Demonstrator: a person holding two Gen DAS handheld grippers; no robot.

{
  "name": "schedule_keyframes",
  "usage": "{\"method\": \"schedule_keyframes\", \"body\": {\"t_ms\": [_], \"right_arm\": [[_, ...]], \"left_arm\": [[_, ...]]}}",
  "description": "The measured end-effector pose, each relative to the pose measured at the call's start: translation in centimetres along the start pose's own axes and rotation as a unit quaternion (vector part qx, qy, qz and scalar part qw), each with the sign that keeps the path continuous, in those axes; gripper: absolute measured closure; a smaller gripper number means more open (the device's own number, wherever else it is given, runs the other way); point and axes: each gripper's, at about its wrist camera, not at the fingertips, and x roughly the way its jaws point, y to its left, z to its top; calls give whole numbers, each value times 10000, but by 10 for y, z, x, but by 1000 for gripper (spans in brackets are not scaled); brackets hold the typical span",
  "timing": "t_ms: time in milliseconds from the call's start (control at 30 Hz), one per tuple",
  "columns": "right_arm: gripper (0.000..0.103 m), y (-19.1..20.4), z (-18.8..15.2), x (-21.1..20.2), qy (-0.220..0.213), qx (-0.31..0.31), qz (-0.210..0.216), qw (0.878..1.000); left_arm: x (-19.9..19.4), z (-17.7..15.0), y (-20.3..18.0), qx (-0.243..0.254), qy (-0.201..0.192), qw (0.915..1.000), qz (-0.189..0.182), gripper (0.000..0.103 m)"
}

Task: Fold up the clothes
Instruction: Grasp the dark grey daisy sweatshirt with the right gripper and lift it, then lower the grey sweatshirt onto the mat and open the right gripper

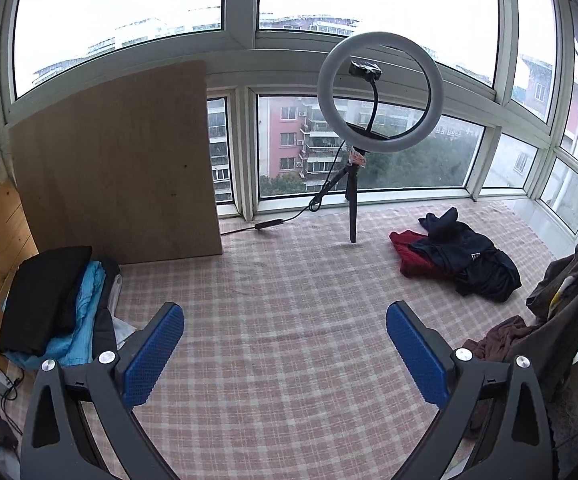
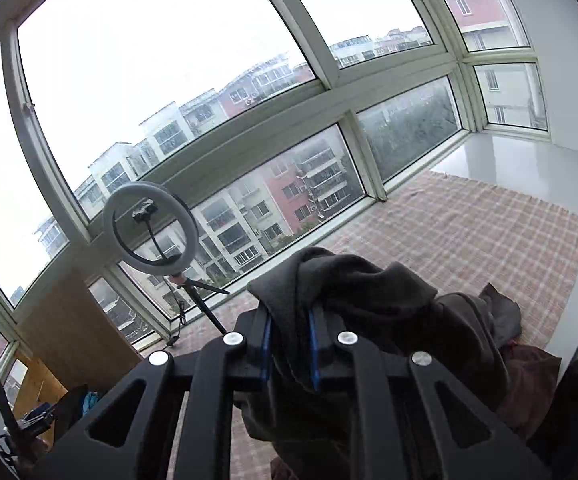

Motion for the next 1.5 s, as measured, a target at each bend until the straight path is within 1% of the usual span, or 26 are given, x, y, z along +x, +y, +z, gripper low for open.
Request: {"method": "schedule_keyframes", "body": {"t_ms": [67, 133, 267, 367, 400, 467, 500, 533, 567, 600, 667, 700, 767, 800, 900, 967, 1067, 1100, 1200, 1300, 1367, 1400, 1433, 1500], "right_arm": [[89, 49, 13, -12, -193, -391, 347, 9984], [89, 98, 18, -20, -255, -664, 840, 9939], [89, 190, 19, -30, -270, -1113, 1816, 9767], [89, 250, 11, -22, -5, -1231, 2570, 9585], [89, 268, 6, -16, 118, -1246, 2755, 9531], [88, 300, -8, 10, 492, -1267, 2969, 9452], [79, 313, -20, 29, 796, -1309, 3010, 9412], [68, 327, -38, 54, 1258, -1484, 2999, 9339], [46, 338, -61, 81, 1793, -1761, 2897, 9235], [45, 340, -85, 102, 2157, -1968, 2676, 9182], [45, 324, -129, 138, 2528, -2191, 2103, 9186], [45, 312, -148, 156, 2720, -2192, 1883, 9179], [45, 283, -176, 187, 3088, -1981, 1619, 9161], [45, 274, -187, 197, 3200, -1979, 1492, 9144], [45, 248, -219, 229, 3529, -1972, 1108, 9079], [45, 230, -240, 250, 3743, -1963, 850, 9023], [45, 204, -272, 282, 4056, -1947, 462, 8919], [45, 201, -281, 292, 4134, -1964, 387, 8883], [45, 212, -297, 322, 4286, -1957, 376, 8813], [45, 222, -310, 344, 4410, -1834, 535, 8769], [45, 227, -316, 351, 4447, -1799, 594, 8754], [46, 228, -318, 353, 4458, -1791, 612, 8749], [51, 228, -317, 352, 4439, -1770, 642, 8760], [90, 221, -304, 341, 4327, -1700, 732, 8823]], "left_arm": [[-9, 3, 17, -61, -126, 9999, 54, 1], [-19, 5, 39, -133, -251, 9995, 142, 1], [-42, 9, 85, -275, -489, 9978, 355, 1], [-58, 11, 119, -332, -652, 9956, 579, 1], [-63, 11, 130, -325, -682, 9948, 688, 1], [-72, 10, 151, -311, -733, 9927, 909, 1], [-74, 10, 161, -300, -738, 9916, 1020, 1], [-74, 9, 170, -269, -721, 9909, 1107, 1], [-71, 9, 178, -227, -659, 9906, 1175, 1], [-65, 8, 185, -198, -563, 9907, 1224, 1], [-47, 4, 197, -146, -303, 9918, 1232, 1], [-37, 1, 201, -120, -154, 9926, 1198, 1], [-15, -9, 206, -121, 151, 9938, 1094, 1], [-4, -14, 207, -129, 306, 9943, 1011, 1], [37, -28, 200, -161, 790, 9952, 563, 1], [68, -39, 190, -139, 1123, 9931, 319, 1], [110, -52, 175, -122, 1606, 9869, 78, 1], [122, -57, 170, -150, 1752, 9844, -10, 1], [157, -70, 157, -254, 2178, 9752, -293, 1], [185, -74, 139, -414, 2453, 9669, -566, 1], [202, -76, 123, -338, 2556, 9642, -613, 1], [211, -78, 116, -263, 2647, 9622, -590, 1], [220, -80, 109, -187, 2737, 9600, -566, 1], [237, -87, 96, -94, 2899, 9556, -513, 2]]}}
